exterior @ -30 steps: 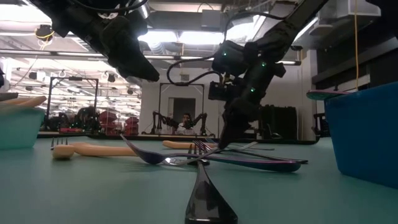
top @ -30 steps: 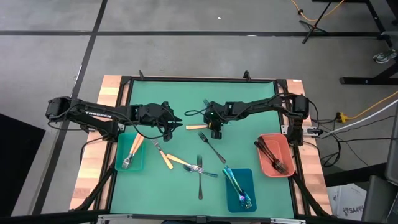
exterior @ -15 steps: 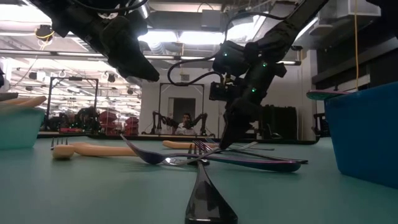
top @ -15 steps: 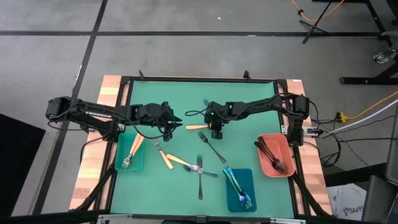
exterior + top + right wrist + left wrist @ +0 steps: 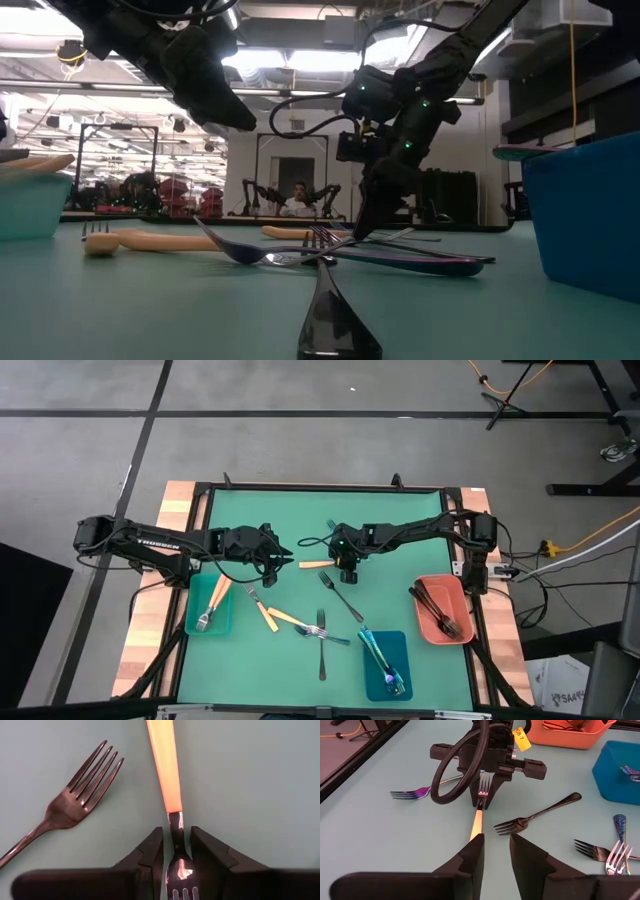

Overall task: Sort silverware by color (type)
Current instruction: Put the yellow fork into the green bin

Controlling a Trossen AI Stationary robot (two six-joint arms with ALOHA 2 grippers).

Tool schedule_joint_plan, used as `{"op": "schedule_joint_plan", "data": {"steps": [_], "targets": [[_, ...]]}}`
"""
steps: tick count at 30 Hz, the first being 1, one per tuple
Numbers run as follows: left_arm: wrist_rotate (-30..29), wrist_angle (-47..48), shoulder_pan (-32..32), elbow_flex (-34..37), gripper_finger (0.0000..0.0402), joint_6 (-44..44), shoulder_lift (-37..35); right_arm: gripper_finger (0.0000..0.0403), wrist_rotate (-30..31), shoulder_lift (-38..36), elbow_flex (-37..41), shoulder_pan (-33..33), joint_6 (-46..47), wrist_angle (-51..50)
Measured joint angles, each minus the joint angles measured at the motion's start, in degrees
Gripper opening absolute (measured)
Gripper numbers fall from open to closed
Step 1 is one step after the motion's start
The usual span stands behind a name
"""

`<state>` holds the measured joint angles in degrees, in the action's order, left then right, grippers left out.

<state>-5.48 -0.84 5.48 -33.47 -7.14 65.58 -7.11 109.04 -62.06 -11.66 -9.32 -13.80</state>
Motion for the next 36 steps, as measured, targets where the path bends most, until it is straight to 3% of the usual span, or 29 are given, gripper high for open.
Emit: {"op": "schedule_joint_plan", "data": {"steps": [9,21,31,36], "targets": [[0.00,0.00,0.00,0.00,0.0086,0.00,0.00,0.0007,0.01,-0.01,0.00,0.00,-0.01,0.02],[0.00,-0.02,0.00,0.00,0.0086,0.00,0.00,0.0004,0.00,-0.03,0.02,0.02,0.31,0.28],[-0.08,-0.07,-0.01,0.00,0.0086,-0.26,0.00,0.0001,0.04,0.11,0.09,0.02,11.32,4.41],[-3.22,-0.31,0.00,0.00,0.0086,-2.89,0.00,0.0001,0.03,0.11,0.09,0.07,17.27,9.85]]}}
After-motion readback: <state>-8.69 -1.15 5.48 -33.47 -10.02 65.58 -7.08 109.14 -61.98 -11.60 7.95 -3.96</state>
